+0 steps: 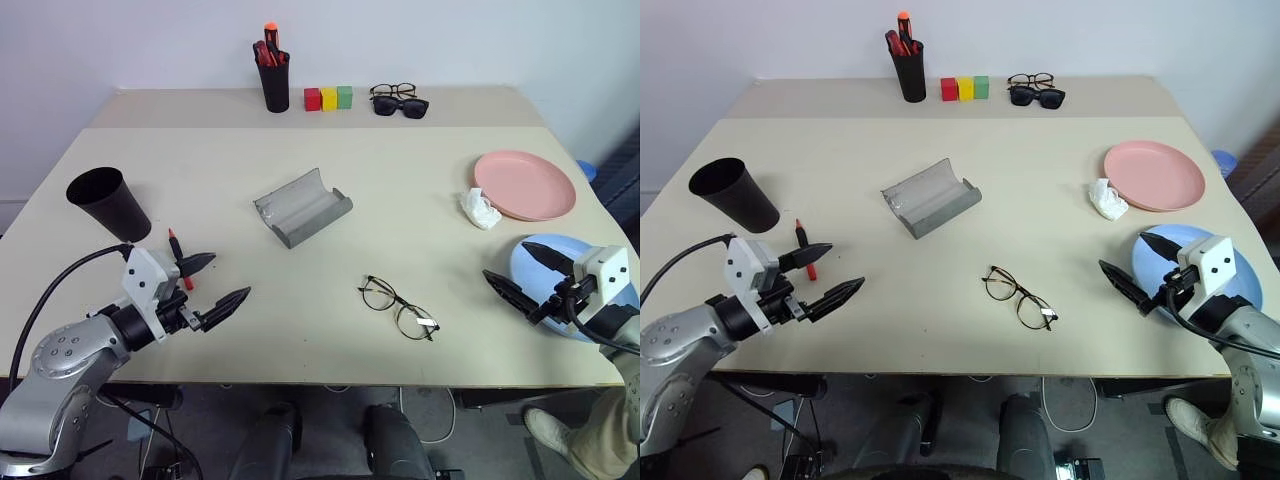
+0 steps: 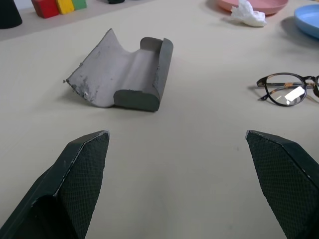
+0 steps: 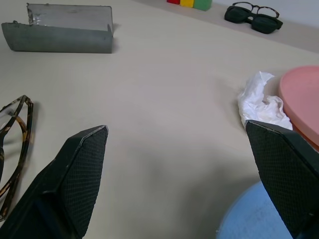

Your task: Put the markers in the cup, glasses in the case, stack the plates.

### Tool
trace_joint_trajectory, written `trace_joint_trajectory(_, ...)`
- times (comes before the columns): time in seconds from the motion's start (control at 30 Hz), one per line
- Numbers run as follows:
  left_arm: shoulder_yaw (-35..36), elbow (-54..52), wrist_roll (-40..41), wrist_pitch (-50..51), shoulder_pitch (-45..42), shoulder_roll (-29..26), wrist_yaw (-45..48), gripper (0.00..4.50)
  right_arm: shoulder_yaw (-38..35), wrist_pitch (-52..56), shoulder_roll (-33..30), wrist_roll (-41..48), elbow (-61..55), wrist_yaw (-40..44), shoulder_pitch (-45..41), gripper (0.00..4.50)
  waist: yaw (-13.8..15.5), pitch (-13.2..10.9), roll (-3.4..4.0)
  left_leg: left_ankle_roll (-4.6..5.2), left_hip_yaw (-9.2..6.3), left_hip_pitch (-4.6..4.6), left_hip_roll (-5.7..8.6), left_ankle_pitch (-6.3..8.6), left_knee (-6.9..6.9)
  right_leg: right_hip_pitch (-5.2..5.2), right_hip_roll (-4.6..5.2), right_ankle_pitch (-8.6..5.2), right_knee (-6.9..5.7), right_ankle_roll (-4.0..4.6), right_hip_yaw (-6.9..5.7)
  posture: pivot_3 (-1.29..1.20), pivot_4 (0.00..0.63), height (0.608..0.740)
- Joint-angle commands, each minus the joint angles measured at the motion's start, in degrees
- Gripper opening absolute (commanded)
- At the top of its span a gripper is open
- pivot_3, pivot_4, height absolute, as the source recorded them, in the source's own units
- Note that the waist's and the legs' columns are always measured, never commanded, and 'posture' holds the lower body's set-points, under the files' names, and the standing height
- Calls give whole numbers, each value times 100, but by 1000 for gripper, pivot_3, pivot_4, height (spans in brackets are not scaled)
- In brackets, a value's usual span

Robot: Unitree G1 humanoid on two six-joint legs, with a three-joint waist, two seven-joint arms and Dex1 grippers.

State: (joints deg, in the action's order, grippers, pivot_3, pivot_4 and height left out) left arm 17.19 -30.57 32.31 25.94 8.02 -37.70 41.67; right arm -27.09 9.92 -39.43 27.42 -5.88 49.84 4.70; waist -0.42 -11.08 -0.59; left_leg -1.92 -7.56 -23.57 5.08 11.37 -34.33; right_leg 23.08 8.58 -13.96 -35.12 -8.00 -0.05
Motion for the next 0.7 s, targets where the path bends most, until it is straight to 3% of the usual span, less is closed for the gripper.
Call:
trace_joint_trajectory(0.03, 117, -216, 175, -26, 21, -7, 32, 4500, -71, 74, -108, 110, -219, -38, -81, 4489, -1, 0, 0, 0, 0, 0, 0, 0, 0, 0, 0, 0, 0, 0, 0, 0, 150, 740)
trace_joint_trajectory(0.7, 205, -271, 129, -72, 161, -25, -199, 4500, 184, 652, -104, 35, -776, -373, -389, 4489, -1, 0, 0, 0, -1, 1, 0, 0, -5, -2, 0, 0, -3, 0, 0, 0, 150, 740)
